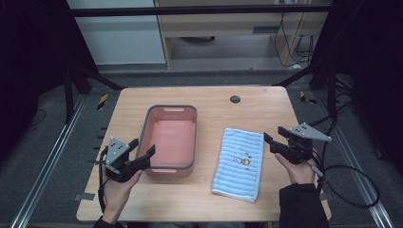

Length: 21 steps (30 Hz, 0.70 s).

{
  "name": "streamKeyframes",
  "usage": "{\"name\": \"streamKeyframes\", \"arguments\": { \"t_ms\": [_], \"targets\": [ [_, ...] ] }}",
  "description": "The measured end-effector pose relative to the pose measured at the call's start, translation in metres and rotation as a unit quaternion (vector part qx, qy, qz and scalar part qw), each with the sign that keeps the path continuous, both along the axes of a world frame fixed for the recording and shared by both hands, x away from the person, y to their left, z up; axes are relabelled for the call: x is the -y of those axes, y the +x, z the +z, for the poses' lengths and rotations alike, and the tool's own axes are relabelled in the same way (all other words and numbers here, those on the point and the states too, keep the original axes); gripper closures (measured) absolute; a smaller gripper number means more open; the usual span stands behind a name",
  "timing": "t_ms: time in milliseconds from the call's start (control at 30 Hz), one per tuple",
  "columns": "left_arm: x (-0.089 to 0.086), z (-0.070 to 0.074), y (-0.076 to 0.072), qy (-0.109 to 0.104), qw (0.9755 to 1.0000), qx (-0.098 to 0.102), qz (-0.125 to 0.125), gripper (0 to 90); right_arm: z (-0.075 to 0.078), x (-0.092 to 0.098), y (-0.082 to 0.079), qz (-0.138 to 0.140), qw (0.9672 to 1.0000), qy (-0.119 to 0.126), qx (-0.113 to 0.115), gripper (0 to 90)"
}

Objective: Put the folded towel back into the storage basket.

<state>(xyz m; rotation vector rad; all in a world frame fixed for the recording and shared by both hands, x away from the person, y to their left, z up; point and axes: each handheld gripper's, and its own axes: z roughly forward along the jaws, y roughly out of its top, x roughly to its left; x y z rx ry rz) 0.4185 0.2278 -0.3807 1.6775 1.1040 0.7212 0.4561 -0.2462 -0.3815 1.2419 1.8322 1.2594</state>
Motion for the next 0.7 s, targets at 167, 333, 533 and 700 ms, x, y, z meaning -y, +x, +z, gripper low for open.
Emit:
{"name": "streamKeyframes", "arguments": {
  "t_ms": [167, 333, 533, 700],
  "targets": [
    [0.009, 0.002, 0.0, -0.001, 1.0, 0.003, -0.009, 34.4, 0.008, -0.002, 0.003, 0.003, 1.0, -0.005, 0.004, 41.7],
    [0.022, 0.002, 0.0, 0.0, 0.9998, 0.007, -0.021, 34.7, 0.011, -0.003, 0.006, 0.004, 1.0, -0.004, 0.006, 43.1],
    [0.035, 0.001, 0.001, -0.001, 0.9995, 0.006, -0.032, 35.6, 0.01, -0.004, 0.009, 0.003, 1.0, -0.009, 0.002, 45.9],
    [0.049, -0.001, 0.001, 0.003, 0.9991, 0.007, -0.043, 36.5, 0.009, -0.006, 0.013, 0.007, 0.9999, -0.011, -0.004, 45.9]
  ]
}}
